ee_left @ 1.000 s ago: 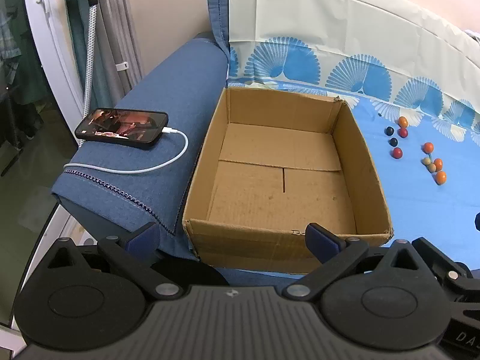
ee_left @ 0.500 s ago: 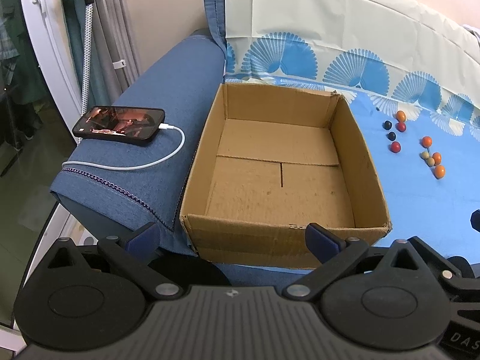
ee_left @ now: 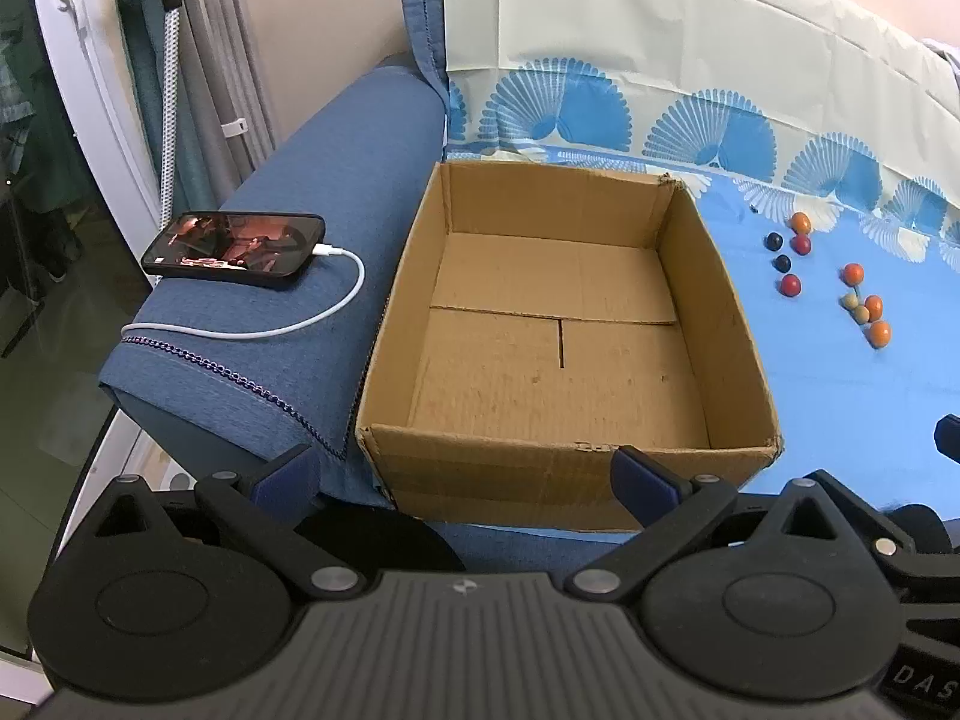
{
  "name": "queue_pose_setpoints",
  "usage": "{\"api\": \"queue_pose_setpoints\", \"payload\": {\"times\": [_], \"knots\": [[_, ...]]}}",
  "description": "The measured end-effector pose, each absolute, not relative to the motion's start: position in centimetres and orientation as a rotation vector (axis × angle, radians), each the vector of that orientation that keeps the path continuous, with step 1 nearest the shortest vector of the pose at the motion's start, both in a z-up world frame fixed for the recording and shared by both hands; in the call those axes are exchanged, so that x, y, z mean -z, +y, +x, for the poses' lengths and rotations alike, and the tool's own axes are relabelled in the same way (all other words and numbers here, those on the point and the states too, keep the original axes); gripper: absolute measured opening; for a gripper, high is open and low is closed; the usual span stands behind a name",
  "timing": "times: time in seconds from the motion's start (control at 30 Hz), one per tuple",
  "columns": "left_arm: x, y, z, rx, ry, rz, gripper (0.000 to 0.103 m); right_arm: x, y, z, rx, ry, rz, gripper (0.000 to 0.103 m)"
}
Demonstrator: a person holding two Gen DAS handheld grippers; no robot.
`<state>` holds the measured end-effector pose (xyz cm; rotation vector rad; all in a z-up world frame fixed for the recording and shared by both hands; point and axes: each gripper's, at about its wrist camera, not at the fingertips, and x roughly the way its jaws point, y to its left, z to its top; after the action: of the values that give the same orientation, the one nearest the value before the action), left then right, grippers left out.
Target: Organize fruits
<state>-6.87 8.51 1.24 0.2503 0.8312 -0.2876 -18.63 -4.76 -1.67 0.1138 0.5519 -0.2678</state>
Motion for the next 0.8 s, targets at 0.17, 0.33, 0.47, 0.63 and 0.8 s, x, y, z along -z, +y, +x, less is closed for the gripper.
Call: {"api": "queue_pose_setpoints", "payload": {"times": [0.17, 0.33, 0.47, 0.63, 0.8], "knots": [[-1.1, 8.2, -6.8, 0.287, 0.838, 0.264, 0.103, 1.8, -5.1, -18.7, 0.255, 0.555, 0.153, 0.103], [-1.0, 7.7, -6.6, 0.289, 0.851, 0.281, 0.103, 2.0, -5.7, -18.7, 0.269, 0.555, 0.152, 0.103], [-0.9, 6.8, -6.5, 0.303, 0.870, 0.298, 0.103, 2.2, -6.7, -18.8, 0.289, 0.528, 0.169, 0.103], [-1.0, 4.9, -6.3, 0.339, 0.885, 0.318, 0.103, 2.2, -9.3, -19.2, 0.359, 0.458, 0.176, 0.103], [-1.5, 1.5, -6.2, 0.387, 0.873, 0.345, 0.103, 2.4, -13.3, -20.2, 0.439, 0.385, 0.195, 0.103]]}}
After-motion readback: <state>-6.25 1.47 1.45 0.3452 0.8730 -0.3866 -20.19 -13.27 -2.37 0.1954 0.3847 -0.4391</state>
